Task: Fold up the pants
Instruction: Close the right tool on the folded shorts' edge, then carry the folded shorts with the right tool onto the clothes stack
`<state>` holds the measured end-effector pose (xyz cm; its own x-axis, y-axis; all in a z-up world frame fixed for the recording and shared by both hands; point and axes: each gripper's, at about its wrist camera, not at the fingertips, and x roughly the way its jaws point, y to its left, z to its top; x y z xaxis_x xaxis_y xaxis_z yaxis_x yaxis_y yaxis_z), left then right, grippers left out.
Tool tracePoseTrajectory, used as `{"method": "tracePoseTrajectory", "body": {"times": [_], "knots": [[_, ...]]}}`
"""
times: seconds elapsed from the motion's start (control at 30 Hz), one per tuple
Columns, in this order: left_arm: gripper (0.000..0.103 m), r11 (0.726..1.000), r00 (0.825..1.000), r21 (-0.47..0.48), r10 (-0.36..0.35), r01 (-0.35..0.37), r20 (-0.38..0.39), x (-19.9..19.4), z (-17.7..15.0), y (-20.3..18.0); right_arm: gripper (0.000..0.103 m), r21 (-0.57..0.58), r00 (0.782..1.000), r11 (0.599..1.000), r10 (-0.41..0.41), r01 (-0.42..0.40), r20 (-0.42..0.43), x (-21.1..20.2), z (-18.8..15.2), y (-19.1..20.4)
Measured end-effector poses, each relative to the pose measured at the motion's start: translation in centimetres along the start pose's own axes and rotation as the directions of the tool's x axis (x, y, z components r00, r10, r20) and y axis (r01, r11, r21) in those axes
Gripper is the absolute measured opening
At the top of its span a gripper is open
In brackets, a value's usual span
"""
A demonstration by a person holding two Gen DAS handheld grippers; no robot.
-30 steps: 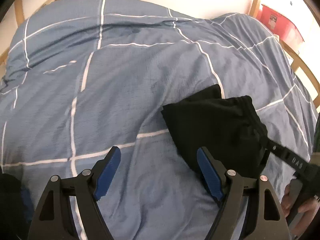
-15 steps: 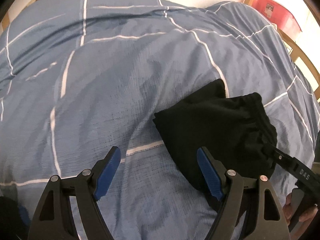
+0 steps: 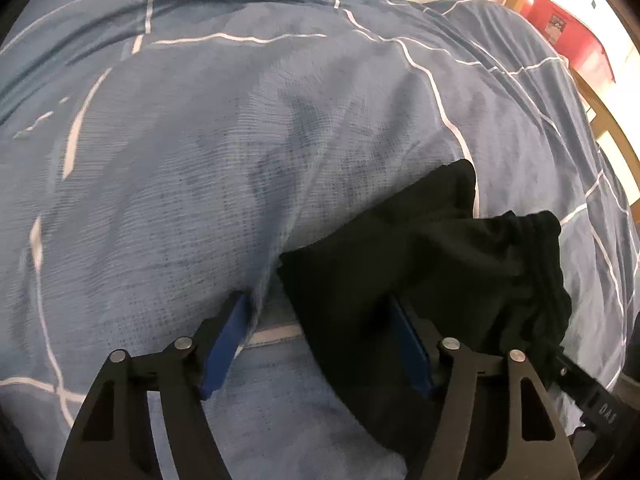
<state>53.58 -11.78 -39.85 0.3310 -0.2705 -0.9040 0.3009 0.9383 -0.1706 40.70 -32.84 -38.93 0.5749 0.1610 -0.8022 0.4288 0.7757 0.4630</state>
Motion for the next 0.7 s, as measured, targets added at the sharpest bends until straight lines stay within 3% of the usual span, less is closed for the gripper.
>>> {"method": "tracePoseTrajectory", "body": {"times": [0.1, 0.17, 0.23, 0.33, 0.4, 0.7], "knots": [[0.065, 1.000, 1.000, -0.006, -0.001, 0.001, -0.009, 0.4, 0.3, -0.1, 0.071, -0.008, 1.000, 1.000, -0.003, 0.003, -0.009, 0.3, 0.1, 0.0], [0.056, 1.000, 1.000, -0.014, -0.008, 0.008, -0.012, 0.4, 0.4, -0.1, 0.068, -0.015, 1.000, 1.000, -0.004, 0.004, -0.014, 0.5, 0.2, 0.1], [0.036, 1.000, 1.000, -0.019, -0.005, 0.005, -0.018, 0.4, 0.6, -0.1, 0.066, -0.017, 1.000, 1.000, -0.004, 0.003, -0.019, 0.7, 0.4, 0.2], [0.019, 0.999, 1.000, -0.030, -0.012, 0.011, -0.027, 0.4, 0.7, -0.1, 0.057, -0.024, 1.000, 1.000, 0.001, -0.001, -0.030, 0.8, 0.5, 0.2], [0.016, 1.000, 1.000, -0.030, -0.005, 0.004, -0.026, 0.2, 0.6, -0.3, 0.046, -0.028, 0.999, 1.000, 0.010, -0.011, -0.035, 0.8, 0.6, 0.3], [0.012, 0.999, 0.999, 0.018, 0.043, -0.043, 0.028, -2.5, 1.0, -2.7, 0.030, -0.085, 0.999, 0.996, 0.015, -0.018, -0.037, -0.5, 1.1, 1.0]]}}
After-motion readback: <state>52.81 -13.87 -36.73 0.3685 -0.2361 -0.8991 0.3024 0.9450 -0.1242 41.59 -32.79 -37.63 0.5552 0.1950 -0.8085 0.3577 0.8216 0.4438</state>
